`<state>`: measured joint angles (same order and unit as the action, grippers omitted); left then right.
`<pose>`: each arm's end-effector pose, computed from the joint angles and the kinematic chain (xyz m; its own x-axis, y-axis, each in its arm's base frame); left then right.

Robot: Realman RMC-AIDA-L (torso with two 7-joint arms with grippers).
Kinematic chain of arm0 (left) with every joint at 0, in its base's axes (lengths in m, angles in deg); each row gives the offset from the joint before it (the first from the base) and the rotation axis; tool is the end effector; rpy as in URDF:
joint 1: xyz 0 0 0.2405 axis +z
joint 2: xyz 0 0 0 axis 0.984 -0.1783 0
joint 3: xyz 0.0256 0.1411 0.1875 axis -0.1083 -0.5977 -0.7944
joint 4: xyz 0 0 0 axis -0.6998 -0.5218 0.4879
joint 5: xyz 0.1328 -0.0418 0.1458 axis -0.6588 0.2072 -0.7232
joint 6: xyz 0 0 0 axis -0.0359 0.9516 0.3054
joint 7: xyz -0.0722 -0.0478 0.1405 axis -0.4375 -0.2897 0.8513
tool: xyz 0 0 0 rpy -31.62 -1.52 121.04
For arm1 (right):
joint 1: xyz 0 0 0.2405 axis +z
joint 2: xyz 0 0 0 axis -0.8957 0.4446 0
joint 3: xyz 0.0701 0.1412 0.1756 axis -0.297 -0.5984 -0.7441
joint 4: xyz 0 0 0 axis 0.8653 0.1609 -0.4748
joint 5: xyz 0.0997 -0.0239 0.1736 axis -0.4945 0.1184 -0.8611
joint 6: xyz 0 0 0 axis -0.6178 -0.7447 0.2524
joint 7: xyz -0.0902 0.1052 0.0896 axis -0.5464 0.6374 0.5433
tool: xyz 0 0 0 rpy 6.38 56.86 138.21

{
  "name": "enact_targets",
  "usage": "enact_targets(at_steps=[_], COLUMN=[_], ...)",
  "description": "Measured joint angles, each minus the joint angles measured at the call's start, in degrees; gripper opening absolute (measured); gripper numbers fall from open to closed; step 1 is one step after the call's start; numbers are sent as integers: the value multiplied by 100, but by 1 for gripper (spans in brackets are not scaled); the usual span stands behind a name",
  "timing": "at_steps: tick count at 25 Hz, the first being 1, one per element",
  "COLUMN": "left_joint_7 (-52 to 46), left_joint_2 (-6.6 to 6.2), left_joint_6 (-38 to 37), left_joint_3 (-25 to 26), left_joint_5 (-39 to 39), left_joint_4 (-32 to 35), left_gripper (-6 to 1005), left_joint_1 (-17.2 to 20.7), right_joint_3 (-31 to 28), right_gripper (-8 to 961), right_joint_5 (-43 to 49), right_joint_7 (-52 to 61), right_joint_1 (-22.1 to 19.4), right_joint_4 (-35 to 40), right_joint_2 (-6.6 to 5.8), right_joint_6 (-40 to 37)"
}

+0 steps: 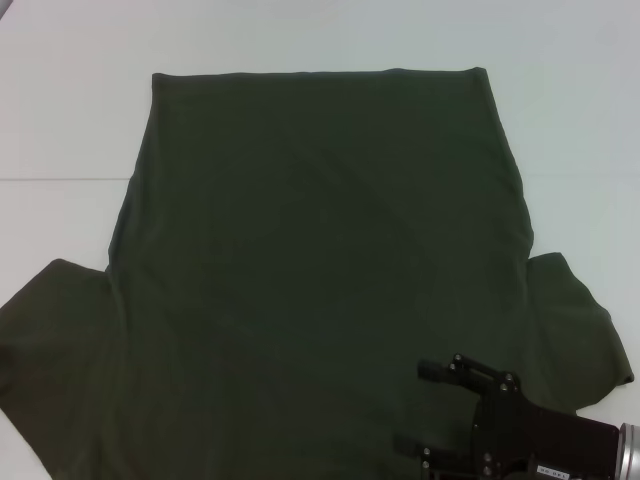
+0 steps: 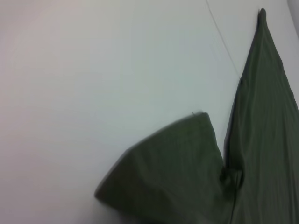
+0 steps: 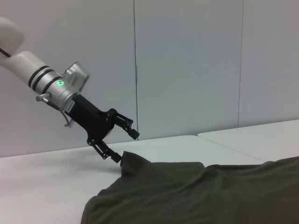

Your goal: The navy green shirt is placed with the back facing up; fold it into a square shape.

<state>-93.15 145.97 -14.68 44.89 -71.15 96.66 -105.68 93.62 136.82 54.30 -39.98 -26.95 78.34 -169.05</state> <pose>-0.3807 0.3012 0.1043 -0.4023 0.6823 0.6105 0.9096 0.3737 0.1817 0.2534 0.2639 -0.0650 0.8015 -0.0675 -0.5941 -0.2905 -0.9125 -0.2881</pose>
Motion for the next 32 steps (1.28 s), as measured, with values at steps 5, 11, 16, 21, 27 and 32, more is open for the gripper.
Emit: enact_targets(at_steps=[5,11,16,21,27,32], left_joint_7=[1,43,47,72,125,196], left_joint_2=[-11,10,34,71,119,136], left_joint_6=[111,251,427,601,768,898], left_joint_3=[-52,-88,-260,-378,-376,-374], left_joint_5=[5,-21,-23,-5,23,24], left_joint_4=[-20,-60,-60,-110,-165,-275], left_gripper=[886,885,886,885,886,885], left_joint_1=[-27,-64,-71,-86,-144,-240], right_joint_3=[-14,-18,-18,-17,-17,-17], right_gripper=[897,896,897,897,897,897], right_joint_5=[0,0,0,0,0,0], right_joint_7=[0,0,0,0,0,0], right_joint_1=[2,12,18,25,31,30], right_joint_4=[-4,-5,-9,-15,-21,-21], right_joint_2=[1,6,7,1,-2,-2], right_joint_6=[6,11,11,11,11,1])
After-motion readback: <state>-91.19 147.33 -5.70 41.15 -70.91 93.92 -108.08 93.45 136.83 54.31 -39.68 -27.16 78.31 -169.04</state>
